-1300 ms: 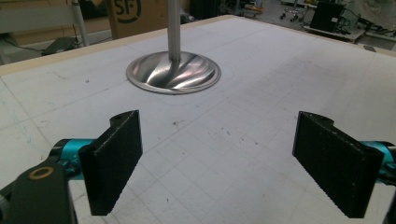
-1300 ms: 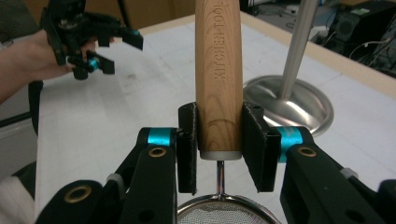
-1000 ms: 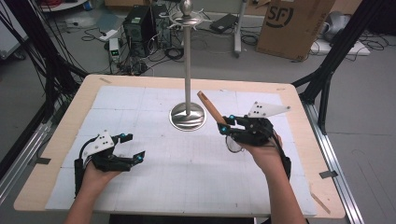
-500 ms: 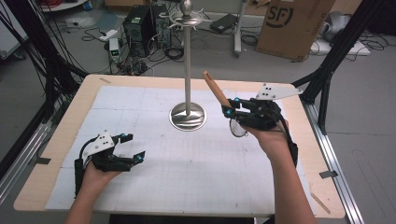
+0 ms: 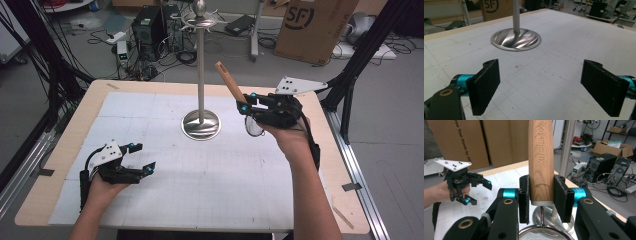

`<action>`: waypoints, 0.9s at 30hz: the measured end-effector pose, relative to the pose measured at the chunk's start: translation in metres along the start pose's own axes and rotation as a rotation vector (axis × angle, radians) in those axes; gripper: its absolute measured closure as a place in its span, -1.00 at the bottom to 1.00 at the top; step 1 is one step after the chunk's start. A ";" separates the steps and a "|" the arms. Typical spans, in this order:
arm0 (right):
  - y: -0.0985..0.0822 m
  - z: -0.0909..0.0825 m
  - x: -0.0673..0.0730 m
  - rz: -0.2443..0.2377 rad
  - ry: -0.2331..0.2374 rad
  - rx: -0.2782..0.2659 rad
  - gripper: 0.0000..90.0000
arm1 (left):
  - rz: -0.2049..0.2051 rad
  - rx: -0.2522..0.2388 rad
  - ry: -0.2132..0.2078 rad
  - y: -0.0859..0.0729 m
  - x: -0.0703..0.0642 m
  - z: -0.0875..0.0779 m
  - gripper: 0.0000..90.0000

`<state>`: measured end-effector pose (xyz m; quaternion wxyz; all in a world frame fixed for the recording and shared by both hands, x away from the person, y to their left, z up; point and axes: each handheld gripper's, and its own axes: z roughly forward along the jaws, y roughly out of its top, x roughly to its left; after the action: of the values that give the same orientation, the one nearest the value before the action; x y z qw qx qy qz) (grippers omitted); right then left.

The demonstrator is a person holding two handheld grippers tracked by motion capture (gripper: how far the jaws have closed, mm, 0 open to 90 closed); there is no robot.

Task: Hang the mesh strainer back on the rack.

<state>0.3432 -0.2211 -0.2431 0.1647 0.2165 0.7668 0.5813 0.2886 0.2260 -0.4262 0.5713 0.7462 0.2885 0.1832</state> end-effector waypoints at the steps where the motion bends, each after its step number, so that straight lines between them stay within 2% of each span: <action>1: 0.002 0.000 0.000 -0.003 0.000 -0.004 0.51 | -0.001 0.000 -0.002 0.000 0.000 0.000 -0.63; 10: 0.017 0.000 -0.003 -0.018 -0.007 -0.016 0.51 | 0.000 0.000 -0.001 0.000 0.000 0.000 -0.63; 18: 0.034 0.000 -0.007 -0.019 -0.033 -0.032 0.51 | -0.001 0.000 -0.001 0.000 0.000 0.001 -0.63; 27: 0.057 0.011 -0.009 -0.044 -0.050 -0.032 0.51 | -0.002 0.002 -0.006 0.000 0.000 0.000 -0.63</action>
<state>0.3648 -0.2035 -0.1917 0.1999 0.2113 0.7576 0.5844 0.2886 0.2258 -0.4264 0.5716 0.7470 0.2878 0.1799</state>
